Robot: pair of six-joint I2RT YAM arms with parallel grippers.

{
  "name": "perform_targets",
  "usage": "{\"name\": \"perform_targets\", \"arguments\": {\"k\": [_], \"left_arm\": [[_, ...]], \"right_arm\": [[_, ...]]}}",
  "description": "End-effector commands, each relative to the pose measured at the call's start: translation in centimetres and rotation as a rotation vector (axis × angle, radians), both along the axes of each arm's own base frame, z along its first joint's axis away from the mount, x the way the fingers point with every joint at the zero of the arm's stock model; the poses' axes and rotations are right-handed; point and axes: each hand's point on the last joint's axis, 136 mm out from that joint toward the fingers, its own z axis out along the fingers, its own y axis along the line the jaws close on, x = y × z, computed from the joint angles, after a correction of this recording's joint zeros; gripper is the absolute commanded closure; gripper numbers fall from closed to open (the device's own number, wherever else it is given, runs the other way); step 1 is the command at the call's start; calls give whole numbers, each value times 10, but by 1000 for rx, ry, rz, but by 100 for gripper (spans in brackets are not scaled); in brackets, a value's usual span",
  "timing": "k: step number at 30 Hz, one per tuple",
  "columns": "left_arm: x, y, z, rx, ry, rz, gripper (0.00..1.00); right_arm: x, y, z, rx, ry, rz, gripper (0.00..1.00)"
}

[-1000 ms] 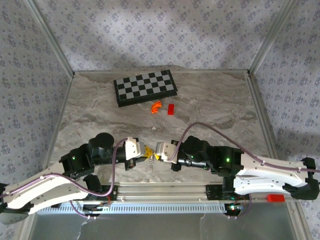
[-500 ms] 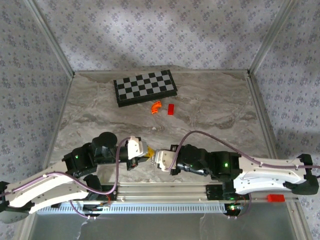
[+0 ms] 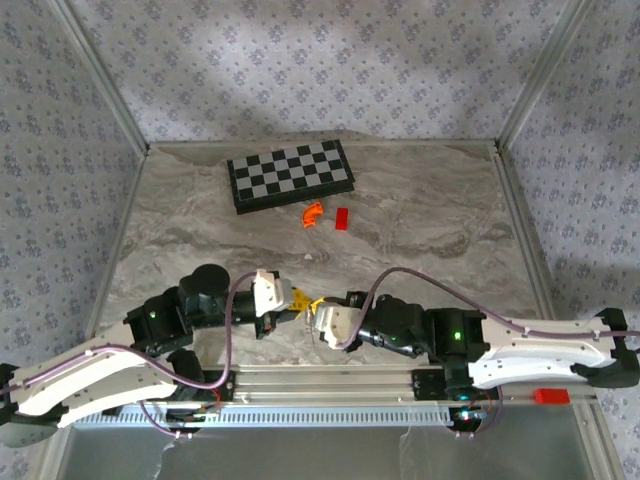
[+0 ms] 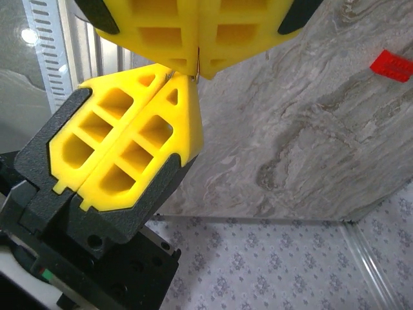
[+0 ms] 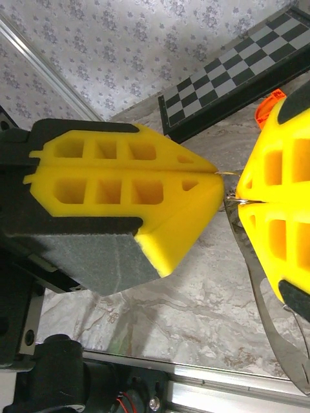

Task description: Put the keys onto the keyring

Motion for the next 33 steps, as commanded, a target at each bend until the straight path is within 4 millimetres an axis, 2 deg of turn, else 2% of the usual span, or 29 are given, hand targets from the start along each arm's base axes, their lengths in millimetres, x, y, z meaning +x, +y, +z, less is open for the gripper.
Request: {"name": "perform_targets", "arguments": {"k": [1,16,22,29,33], "left_arm": [[0,-2,29,-115,-38,0,100],[-1,-3,34,-146,-39,-3,100],[-2,-3,35,-157,-35,-6,100],[-8,0,40,-189,-42,-34,100],[-19,3,46,-218,-48,-85,100]], "right_arm": [[-5,-1,3,22,-9,18,100],[-5,-9,5,48,-8,7,86],[-6,-12,8,68,-3,10,84],[-15,-23,30,159,59,51,82],[-19,-31,48,253,142,111,75]]}}
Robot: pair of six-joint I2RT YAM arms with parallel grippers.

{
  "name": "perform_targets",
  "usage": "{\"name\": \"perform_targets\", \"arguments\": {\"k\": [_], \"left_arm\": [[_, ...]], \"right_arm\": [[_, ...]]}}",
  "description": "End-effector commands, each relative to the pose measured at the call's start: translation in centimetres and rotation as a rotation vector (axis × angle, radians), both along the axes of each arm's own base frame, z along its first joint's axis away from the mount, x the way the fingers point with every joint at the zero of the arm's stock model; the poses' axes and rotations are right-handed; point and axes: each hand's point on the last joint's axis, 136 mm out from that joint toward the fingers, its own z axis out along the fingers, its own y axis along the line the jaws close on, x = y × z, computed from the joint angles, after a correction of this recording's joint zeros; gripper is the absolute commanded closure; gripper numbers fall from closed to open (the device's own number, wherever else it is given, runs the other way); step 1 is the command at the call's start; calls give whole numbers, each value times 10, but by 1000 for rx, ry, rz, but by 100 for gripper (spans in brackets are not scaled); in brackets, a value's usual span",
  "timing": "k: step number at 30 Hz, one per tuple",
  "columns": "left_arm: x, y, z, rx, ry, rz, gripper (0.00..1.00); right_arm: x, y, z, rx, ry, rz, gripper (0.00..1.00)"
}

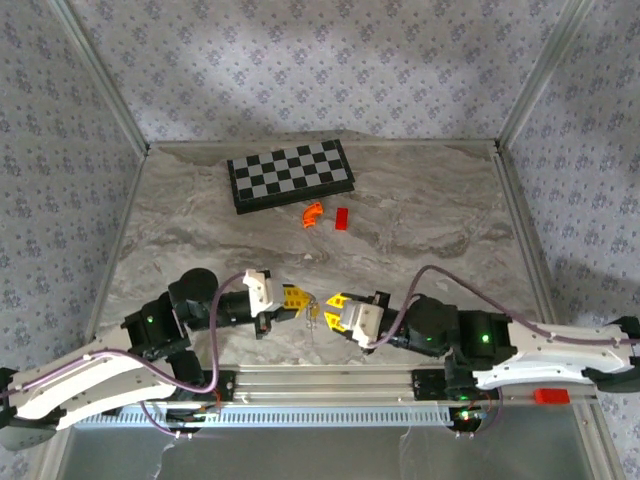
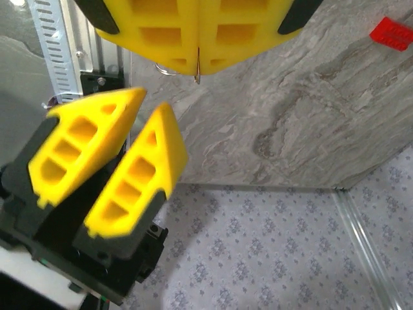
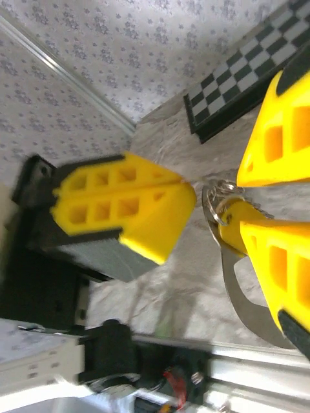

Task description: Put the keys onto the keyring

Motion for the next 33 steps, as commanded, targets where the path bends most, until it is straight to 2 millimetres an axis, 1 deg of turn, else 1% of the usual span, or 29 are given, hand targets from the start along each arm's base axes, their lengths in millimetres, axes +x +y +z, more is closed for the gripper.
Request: {"name": "perform_targets", "arguments": {"k": [1,3,5,6,9,12,16,20,26,33], "left_arm": [[-15,3,26,-101,-31,-72,100],[-19,4,29,-117,-33,-90,100],[-22,4,30,-131,-33,-104,100],[-23,4,32,-143,-35,-109,100],[-25,5,36,-170,-40,-123,100],[-26,5,36,-180,-45,-127,100],[-27,3,38,-181,-46,-135,100],[-27,1,39,-182,-45,-142,100],[-28,1,39,-182,-43,-145,100],[-28,1,39,-181,-43,-147,100]], "right_arm": [[-9,-4,16,77,94,92,73],[-8,-2,17,84,157,125,72],[-5,0,19,93,184,130,71],[-4,1,21,103,197,133,69],[-7,4,26,139,225,167,64],[-10,6,32,170,229,193,62],[-13,8,32,187,248,217,63],[-11,11,32,195,253,217,67],[-8,14,25,173,257,201,73],[-5,17,16,156,267,190,73]]}}
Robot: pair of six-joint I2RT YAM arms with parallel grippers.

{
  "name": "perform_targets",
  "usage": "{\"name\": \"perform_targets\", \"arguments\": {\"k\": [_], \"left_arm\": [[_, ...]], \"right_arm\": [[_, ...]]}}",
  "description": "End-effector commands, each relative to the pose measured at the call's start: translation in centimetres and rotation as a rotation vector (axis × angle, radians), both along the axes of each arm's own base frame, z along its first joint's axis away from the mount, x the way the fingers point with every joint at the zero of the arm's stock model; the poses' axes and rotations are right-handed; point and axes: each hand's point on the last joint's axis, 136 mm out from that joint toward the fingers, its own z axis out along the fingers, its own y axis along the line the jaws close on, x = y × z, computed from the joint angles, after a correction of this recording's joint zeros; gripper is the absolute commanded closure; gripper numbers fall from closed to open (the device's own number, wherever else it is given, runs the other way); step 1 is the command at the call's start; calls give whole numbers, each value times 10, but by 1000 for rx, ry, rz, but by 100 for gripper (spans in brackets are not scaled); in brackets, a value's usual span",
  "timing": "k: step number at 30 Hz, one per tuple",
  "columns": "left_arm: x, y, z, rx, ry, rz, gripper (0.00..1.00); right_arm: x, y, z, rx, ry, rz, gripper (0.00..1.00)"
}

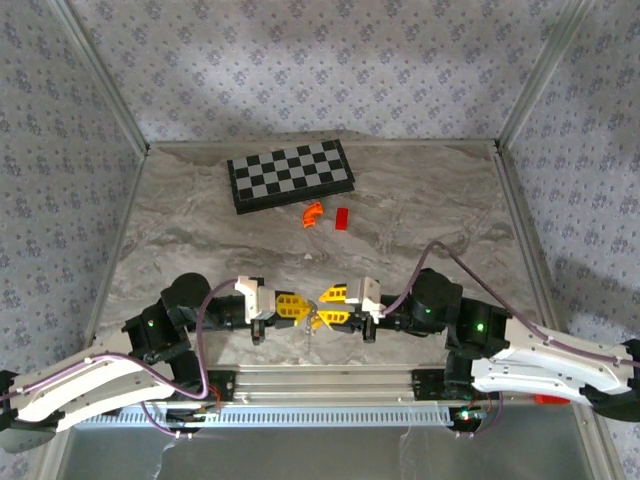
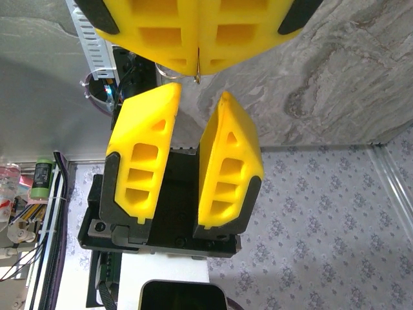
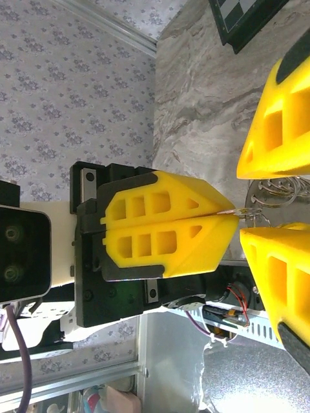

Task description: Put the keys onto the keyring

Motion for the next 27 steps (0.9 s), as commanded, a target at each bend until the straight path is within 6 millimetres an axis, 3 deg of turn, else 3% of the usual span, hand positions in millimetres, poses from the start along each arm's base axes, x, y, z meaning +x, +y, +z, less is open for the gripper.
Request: {"name": "perform_targets", "arguments": {"k": [1,9,21,27], "left_arm": [[-7,2,26,-78,-23,-30,100],[-7,3,26,-74,-24,-27,100],[-7,1,23,-65,-19,-31,100],[-6,1,22,-62,-18,-29,100]], "right_arm": [[1,1,1,17,8,0,73],[2,5,-6,-1,11,3,72],[3,8,-9,4,22,13,87],[3,8,-9,5,28,13,88]]}}
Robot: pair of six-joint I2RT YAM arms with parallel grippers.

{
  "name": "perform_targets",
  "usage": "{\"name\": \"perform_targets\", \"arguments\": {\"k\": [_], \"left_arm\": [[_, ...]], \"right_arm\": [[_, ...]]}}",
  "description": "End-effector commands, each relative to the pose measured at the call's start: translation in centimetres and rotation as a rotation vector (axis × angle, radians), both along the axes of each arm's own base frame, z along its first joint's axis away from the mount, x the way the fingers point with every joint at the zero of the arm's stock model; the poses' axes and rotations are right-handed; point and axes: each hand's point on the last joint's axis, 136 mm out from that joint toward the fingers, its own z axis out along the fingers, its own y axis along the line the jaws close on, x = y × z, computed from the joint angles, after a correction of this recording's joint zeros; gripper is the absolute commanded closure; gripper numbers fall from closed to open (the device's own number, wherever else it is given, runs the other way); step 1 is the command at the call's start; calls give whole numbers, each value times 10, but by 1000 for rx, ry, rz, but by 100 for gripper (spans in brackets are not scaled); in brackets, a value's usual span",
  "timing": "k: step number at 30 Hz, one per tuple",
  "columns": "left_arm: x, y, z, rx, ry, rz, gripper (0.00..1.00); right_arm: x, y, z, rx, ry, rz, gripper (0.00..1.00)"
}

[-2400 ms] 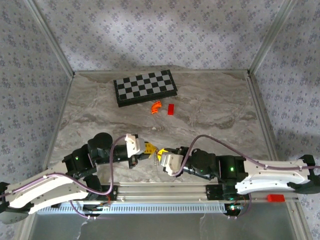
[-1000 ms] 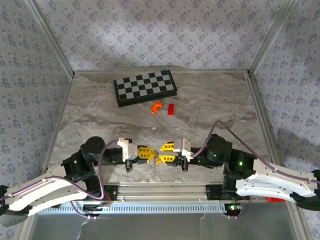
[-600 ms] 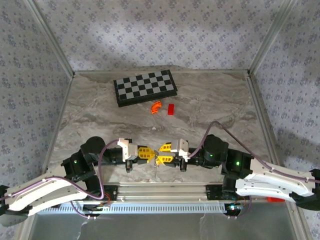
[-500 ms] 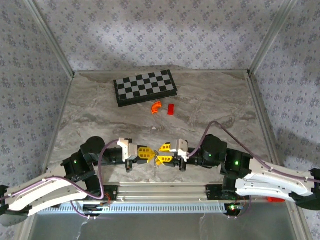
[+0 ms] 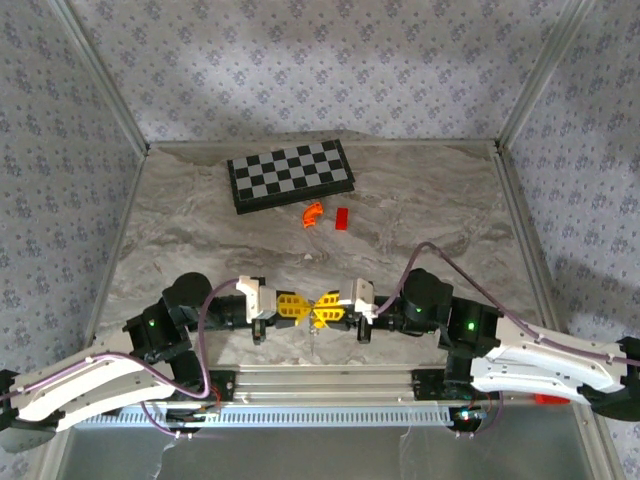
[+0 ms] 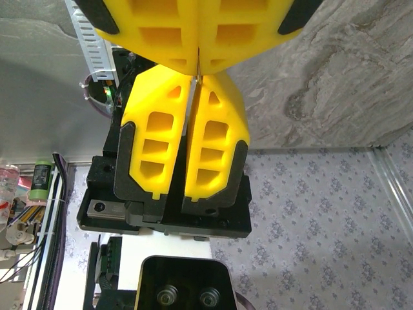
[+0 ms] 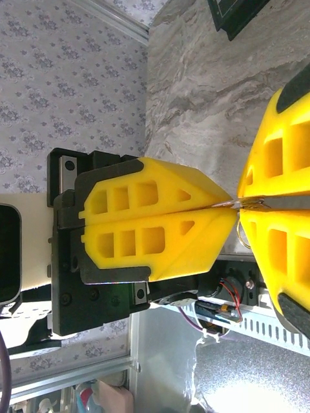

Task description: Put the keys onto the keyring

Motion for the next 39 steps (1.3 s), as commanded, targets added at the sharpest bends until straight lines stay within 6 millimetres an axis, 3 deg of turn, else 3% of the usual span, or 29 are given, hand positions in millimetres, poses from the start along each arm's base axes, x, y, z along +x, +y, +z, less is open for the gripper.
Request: {"name": "perform_targets", "arguments": {"k": [1,6,10,14,18,27,39], "left_arm": [[-7,2,23,-66,-20,-31,100],[-3,1,18,-36,-16,-11,100],[9,2,4,62,-15,59,100],[24,6,-14,201,-9,142,86],[30,8,-22,280,-9,170,83],[27,6,-24,322,-6,141,81],[24,-3,-25,293,-14,106,80]], "right_arm": [[2,1,2,18,12,-3,88],[5,0,1,1,8,-21,99],[13,-3,-6,-90,10,-63,100],[19,-10,-16,-210,5,-97,100],[23,-15,-21,-307,26,-117,100],[21,-15,-28,-458,44,-70,100],[20,-6,-21,-444,24,-33,100]]}}
